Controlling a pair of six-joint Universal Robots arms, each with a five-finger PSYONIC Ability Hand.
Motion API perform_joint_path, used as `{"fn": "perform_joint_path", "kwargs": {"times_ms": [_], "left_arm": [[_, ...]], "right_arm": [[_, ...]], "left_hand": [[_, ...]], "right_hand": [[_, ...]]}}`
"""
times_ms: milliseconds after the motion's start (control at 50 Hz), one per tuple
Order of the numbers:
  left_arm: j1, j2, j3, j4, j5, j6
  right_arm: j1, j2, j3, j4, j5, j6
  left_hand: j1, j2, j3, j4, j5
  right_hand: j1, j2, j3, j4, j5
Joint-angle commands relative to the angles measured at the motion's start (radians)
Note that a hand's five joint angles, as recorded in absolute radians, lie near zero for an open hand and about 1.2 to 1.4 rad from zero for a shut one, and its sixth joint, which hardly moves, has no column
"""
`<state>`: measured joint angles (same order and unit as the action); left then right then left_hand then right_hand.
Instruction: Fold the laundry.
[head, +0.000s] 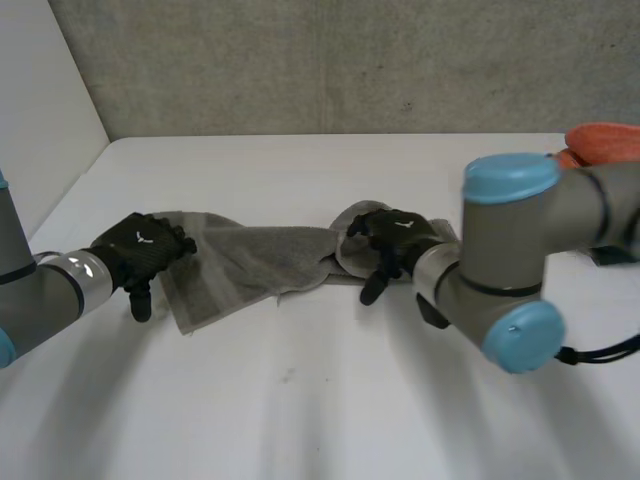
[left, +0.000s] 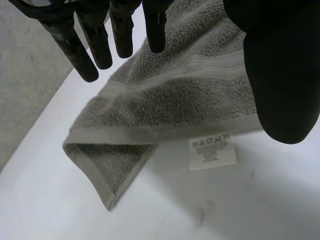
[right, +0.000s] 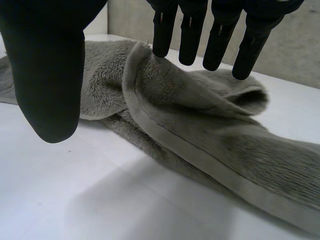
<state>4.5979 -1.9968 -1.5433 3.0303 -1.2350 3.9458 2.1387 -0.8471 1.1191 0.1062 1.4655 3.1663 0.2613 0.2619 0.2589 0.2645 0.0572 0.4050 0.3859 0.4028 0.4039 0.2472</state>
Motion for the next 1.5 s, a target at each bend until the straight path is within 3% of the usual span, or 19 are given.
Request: {"fn": "perform_joint_path", "kwargs": {"times_ms": [20, 100, 160, 220, 260, 380, 460, 620, 840, 1000, 1040, 1060, 1140, 1360, 1500], "left_arm": [[0.012, 0.024, 0.003, -0.001, -0.008, -0.100], [0.009, 0.035, 0.003, -0.001, -0.009, -0.163], [0.003, 0.038, 0.005, 0.002, -0.011, -0.201], [-0.010, 0.035, 0.008, 0.008, -0.017, -0.234], [-0.022, 0.036, 0.012, 0.015, -0.027, -0.253], [-0.056, 0.033, 0.029, 0.030, -0.070, -0.322], [-0.093, 0.024, 0.048, 0.044, -0.109, -0.369], [-0.178, -0.046, 0.109, 0.074, -0.193, -0.416], [-0.312, -0.195, 0.230, 0.088, -0.251, -0.487], [-0.352, -0.341, 0.383, 0.087, -0.431, -0.442], [-0.350, -0.355, 0.399, 0.082, -0.455, -0.425], [-0.347, -0.365, 0.410, 0.081, -0.463, -0.412], [-0.330, -0.340, 0.411, 0.084, -0.431, -0.401], [-0.241, -0.142, 0.459, -0.008, -0.229, -0.462], [-0.235, -0.215, 0.551, -0.100, -0.216, -0.447]], "right_arm": [[0.058, 0.144, -0.120, -0.132, 0.114, -0.028], [0.082, 0.201, -0.173, -0.168, 0.199, -0.055], [0.096, 0.240, -0.203, -0.194, 0.228, -0.071], [0.104, 0.260, -0.222, -0.221, 0.236, -0.078], [0.099, 0.257, -0.225, -0.229, 0.237, -0.078], [0.075, 0.156, -0.182, -0.204, 0.228, -0.074], [0.040, 0.007, -0.111, -0.201, 0.194, -0.077], [-0.042, -0.283, -0.016, -0.175, 0.052, -0.077], [-0.123, -0.527, 0.054, -0.089, -0.097, 0.041], [-0.242, -0.618, 0.085, -0.069, -0.174, 0.083], [-0.267, -0.618, 0.091, -0.066, -0.183, 0.081], [-0.284, -0.616, 0.099, -0.062, -0.192, 0.077], [-0.321, -0.592, 0.131, -0.060, -0.221, 0.035], [-0.349, -0.390, 0.186, -0.049, -0.240, -0.273], [-0.344, -0.285, 0.215, 0.058, -0.251, -0.527]], "left_hand": [[0.023, 0.022, 0.025, 0.019, 0.052], [-0.007, -0.007, -0.004, -0.010, 0.023], [-0.021, -0.022, -0.019, -0.025, 0.008], [-0.033, -0.034, -0.031, -0.036, -0.004], [-0.048, -0.048, -0.045, -0.051, -0.018], [-0.087, -0.087, -0.084, -0.090, -0.057], [-0.087, -0.087, -0.084, -0.090, -0.057], [-0.087, -0.087, -0.084, -0.090, -0.057], [-0.087, -0.087, -0.084, -0.090, -0.057], [-0.087, -0.087, -0.084, -0.090, -0.057], [0.104, 0.103, 0.106, 0.100, 0.133], [0.393, 0.392, 0.395, 0.389, 0.422], [1.133, 1.133, 1.136, 1.130, 1.163], [1.135, 1.134, 1.137, 1.132, 1.165], [1.135, 1.134, 1.137, 1.132, 1.165]], "right_hand": [[0.087, 0.106, 0.089, 0.088, 0.070], [0.163, 0.182, 0.165, 0.164, 0.146], [0.382, 0.402, 0.385, 0.384, 0.366], [0.656, 0.675, 0.658, 0.657, 0.639], [0.990, 1.009, 0.992, 0.991, 0.973], [0.991, 1.010, 0.993, 0.992, 0.975], [0.991, 1.010, 0.993, 0.992, 0.975], [0.991, 1.010, 0.993, 0.992, 0.975], [0.991, 1.010, 0.993, 0.992, 0.975], [0.991, 1.010, 0.993, 0.992, 0.975], [0.991, 1.010, 0.993, 0.992, 0.975], [0.991, 1.010, 0.993, 0.992, 0.975], [0.991, 1.010, 0.993, 0.992, 0.975], [0.991, 1.010, 0.993, 0.992, 0.975], [0.991, 1.010, 0.993, 0.992, 0.975]]}}
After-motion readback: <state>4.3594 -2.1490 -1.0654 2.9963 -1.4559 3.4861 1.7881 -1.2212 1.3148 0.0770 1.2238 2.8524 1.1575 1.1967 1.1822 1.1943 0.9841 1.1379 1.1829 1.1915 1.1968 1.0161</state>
